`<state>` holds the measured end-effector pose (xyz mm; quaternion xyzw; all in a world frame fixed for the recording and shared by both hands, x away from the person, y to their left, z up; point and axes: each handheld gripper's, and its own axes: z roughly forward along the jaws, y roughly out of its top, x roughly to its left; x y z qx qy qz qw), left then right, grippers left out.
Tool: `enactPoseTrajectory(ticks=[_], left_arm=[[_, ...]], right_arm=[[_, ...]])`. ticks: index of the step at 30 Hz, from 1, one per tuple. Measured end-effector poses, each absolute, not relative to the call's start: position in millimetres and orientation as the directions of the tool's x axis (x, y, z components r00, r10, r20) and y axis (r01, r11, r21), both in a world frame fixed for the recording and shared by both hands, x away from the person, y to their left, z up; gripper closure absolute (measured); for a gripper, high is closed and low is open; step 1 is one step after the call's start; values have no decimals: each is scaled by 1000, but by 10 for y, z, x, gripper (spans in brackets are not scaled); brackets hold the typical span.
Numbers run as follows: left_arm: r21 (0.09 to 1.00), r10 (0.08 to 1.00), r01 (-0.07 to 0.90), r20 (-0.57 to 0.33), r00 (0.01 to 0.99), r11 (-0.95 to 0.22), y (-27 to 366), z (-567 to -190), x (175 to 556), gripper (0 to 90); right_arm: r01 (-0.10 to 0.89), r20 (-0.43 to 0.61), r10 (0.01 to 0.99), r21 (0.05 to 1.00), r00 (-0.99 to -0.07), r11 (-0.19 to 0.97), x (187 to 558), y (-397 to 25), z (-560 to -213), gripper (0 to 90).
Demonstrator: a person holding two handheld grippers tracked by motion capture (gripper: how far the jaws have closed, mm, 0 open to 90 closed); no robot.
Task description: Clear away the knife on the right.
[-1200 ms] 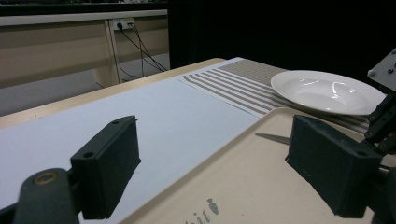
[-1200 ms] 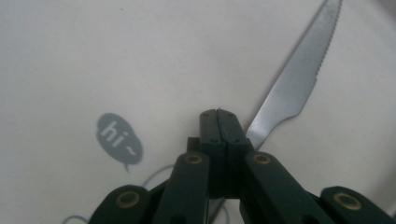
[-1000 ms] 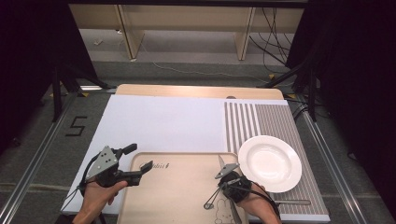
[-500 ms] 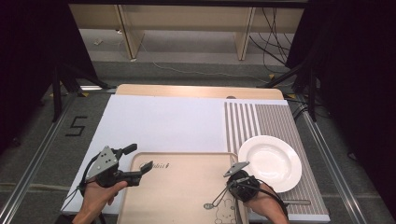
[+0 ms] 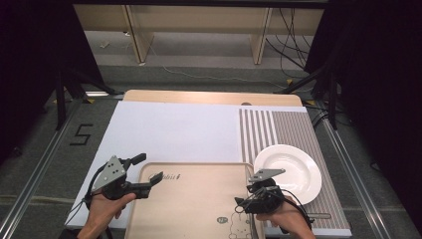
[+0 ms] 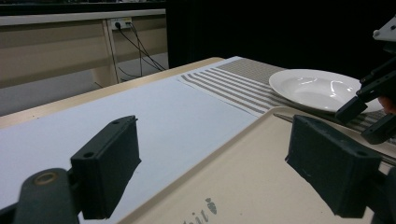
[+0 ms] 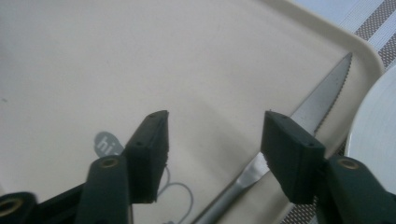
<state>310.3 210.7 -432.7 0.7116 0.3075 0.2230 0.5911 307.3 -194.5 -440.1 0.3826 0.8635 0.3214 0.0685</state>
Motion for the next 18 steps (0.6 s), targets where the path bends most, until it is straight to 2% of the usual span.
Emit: enactPoseTrajectory(ticks=[3, 5, 18], left_arm=[[977, 703, 181, -49, 710, -114, 2099, -4326, 3097, 161], [977, 701, 179, -48, 711, -115, 2094, -4326, 3092, 161], [977, 696, 183, -56, 715, -109, 2077, -4327, 3105, 161]], right_arm=[[607, 124, 714, 638, -689, 474, 3066, -1961, -4372, 365], [609, 163, 719, 674, -675, 419, 3054, -1967, -4358, 344], [597, 172, 713, 695, -680, 401, 3020, -2083, -4309, 302]])
